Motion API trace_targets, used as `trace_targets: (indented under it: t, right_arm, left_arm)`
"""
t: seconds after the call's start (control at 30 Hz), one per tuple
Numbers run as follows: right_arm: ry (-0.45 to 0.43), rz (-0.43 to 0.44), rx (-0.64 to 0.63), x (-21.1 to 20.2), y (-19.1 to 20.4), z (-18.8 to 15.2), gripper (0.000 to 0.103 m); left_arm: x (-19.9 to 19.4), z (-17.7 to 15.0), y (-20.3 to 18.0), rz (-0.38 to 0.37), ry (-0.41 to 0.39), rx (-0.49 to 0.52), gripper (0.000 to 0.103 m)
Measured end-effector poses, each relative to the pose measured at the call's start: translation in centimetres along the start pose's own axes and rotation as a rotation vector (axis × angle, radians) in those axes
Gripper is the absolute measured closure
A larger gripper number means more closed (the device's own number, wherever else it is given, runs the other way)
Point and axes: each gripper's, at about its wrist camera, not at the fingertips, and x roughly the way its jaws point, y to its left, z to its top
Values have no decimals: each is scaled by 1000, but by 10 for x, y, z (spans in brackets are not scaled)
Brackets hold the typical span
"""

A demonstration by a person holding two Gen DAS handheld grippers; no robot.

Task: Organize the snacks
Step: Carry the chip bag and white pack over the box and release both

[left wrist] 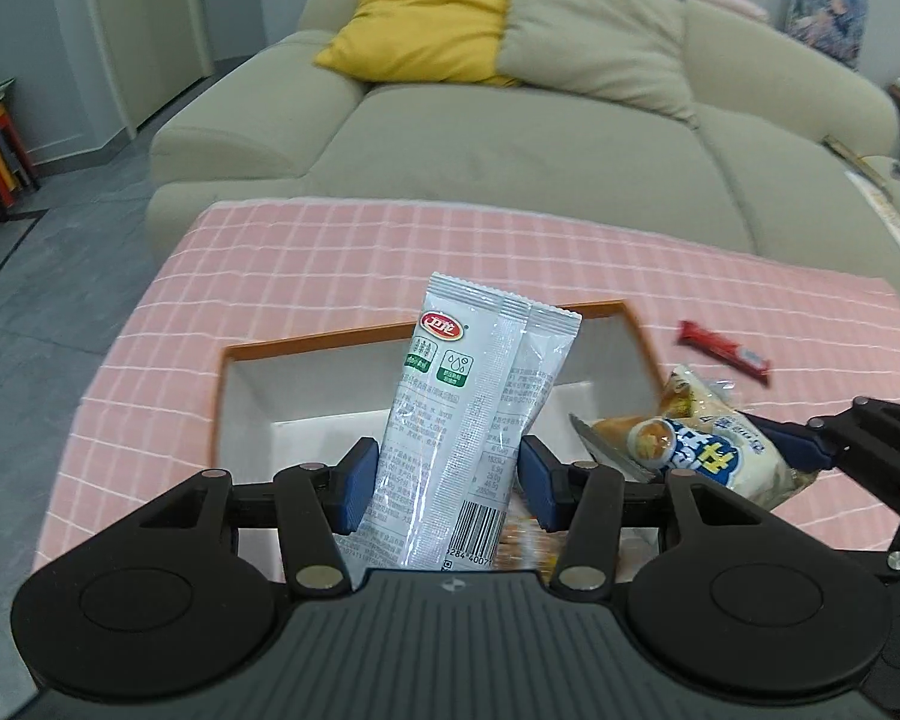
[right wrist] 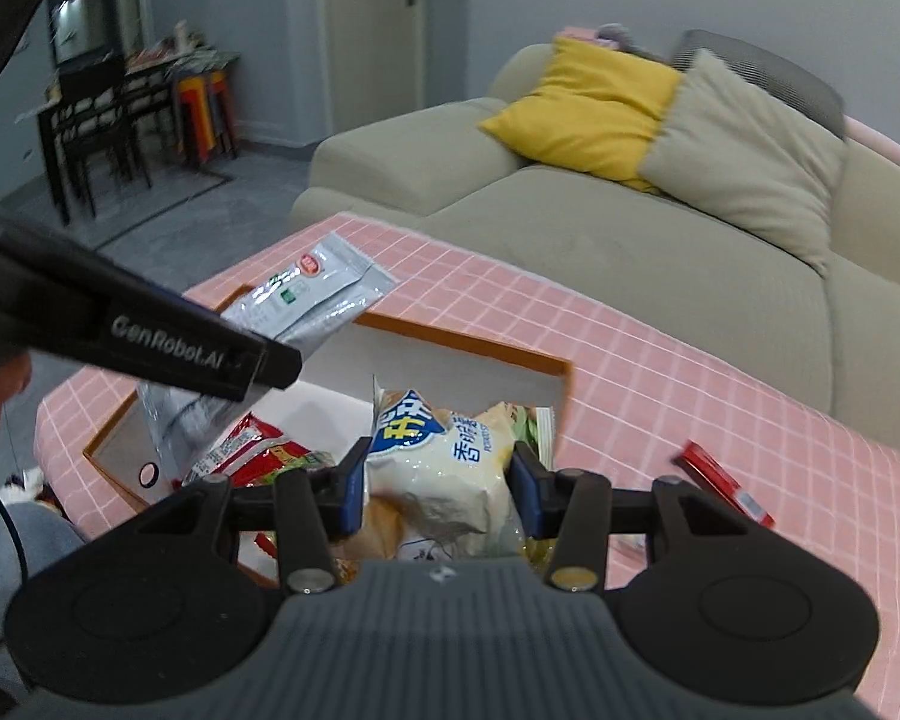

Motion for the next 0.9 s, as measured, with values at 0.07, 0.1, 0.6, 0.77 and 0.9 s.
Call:
trace_targets:
  t: [0.07, 0.1, 0.6, 0.77, 0.9]
  right_arm:
    - [22, 1, -30, 17, 5, 6, 58]
    - [34, -1, -45, 25, 8, 9, 58]
    - [187, -37, -193, 114, 25, 12, 58]
    - [231, -46, -216, 129, 25, 5, 58]
    - [255, -55, -237, 141, 26, 1, 57]
  left_arm:
    - [10, 1, 9, 15, 24, 2, 45]
    - [16, 1, 12, 24, 40, 3, 45]
    - [97, -10, 36, 116, 228, 57, 45]
    - [110, -16, 37, 115, 264, 51, 45]
    - [119, -19, 39, 114, 290, 56, 45]
